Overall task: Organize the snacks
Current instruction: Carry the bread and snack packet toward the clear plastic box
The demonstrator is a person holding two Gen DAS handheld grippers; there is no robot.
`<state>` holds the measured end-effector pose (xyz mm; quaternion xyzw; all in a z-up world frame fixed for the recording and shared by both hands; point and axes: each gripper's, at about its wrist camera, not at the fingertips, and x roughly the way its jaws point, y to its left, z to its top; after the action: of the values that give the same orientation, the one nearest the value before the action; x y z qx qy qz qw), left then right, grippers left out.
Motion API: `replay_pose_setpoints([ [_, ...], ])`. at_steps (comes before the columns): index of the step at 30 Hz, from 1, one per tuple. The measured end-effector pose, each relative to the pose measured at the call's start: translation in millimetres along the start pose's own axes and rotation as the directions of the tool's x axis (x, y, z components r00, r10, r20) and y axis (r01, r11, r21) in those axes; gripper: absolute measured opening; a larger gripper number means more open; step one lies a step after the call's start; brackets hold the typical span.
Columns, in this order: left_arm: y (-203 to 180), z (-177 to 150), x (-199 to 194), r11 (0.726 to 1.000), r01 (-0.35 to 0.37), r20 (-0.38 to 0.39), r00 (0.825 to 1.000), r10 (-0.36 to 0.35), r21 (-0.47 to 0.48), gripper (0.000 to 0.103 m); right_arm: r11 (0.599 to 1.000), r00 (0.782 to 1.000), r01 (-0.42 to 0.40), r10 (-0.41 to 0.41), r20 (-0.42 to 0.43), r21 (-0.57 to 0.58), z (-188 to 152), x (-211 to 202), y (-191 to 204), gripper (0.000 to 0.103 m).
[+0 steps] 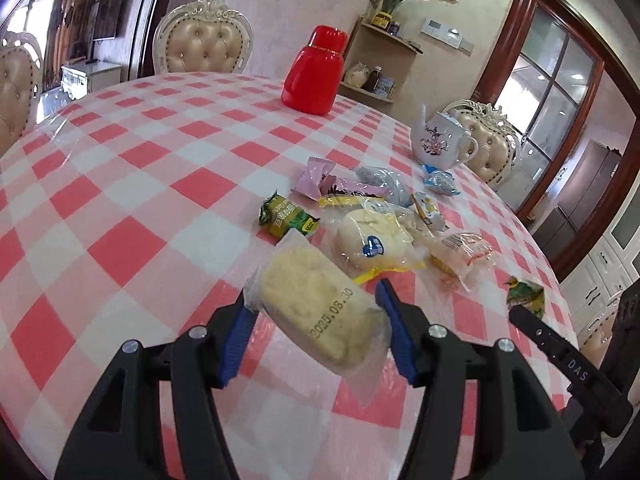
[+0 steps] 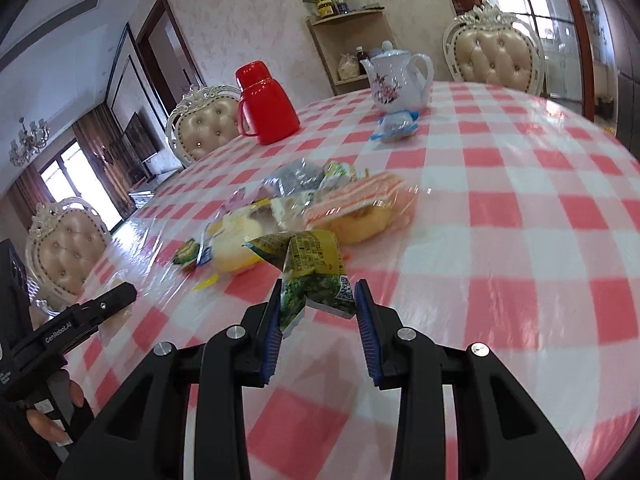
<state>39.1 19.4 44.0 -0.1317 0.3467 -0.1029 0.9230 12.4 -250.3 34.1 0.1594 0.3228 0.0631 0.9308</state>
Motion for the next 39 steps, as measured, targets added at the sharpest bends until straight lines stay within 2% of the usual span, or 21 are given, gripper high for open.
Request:
replay_pose_setpoints([
  [12,15,-35,-56,1.000,-0.013,0.052,0.999,0.015,-0.026,0.060,0.993,0.993,-0.116,0.117,-0.031,0.008,-37,-22,40,0.034],
  [20,29,-68,-105,0.996,-0.092,0.048,0.995,0.091,0.020,0.060,0.971,0.969,-0.237,0.235,-0.078,-0.017,-69,-38,87,0.034],
  [25,53,-85,-142,0.994,-0.112,0.046,0.993,0.111,0.018,0.060,0.955,0.951,-0.289,0.281,-0.126,-0.057,-88,-45,121,0.034],
  [27,65,-90,-160,0.990,-0.140,0.058,0.989,0.138,0.017,0.060,0.947,0.945,-0.309,0.295,-0.140,-0.088,-96,-51,137,0.034],
  [33,100,-97,-207,0.979,-0.204,0.077,0.976,0.204,-0.011,0.061,0.901,0.918,-0.385,0.351,-0.184,-0.201,-117,-70,200,0.034],
  [39,150,-105,-250,0.958,-0.279,0.083,0.955,0.283,-0.060,0.062,0.822,0.873,-0.479,0.407,-0.269,-0.309,-146,-83,271,0.034],
])
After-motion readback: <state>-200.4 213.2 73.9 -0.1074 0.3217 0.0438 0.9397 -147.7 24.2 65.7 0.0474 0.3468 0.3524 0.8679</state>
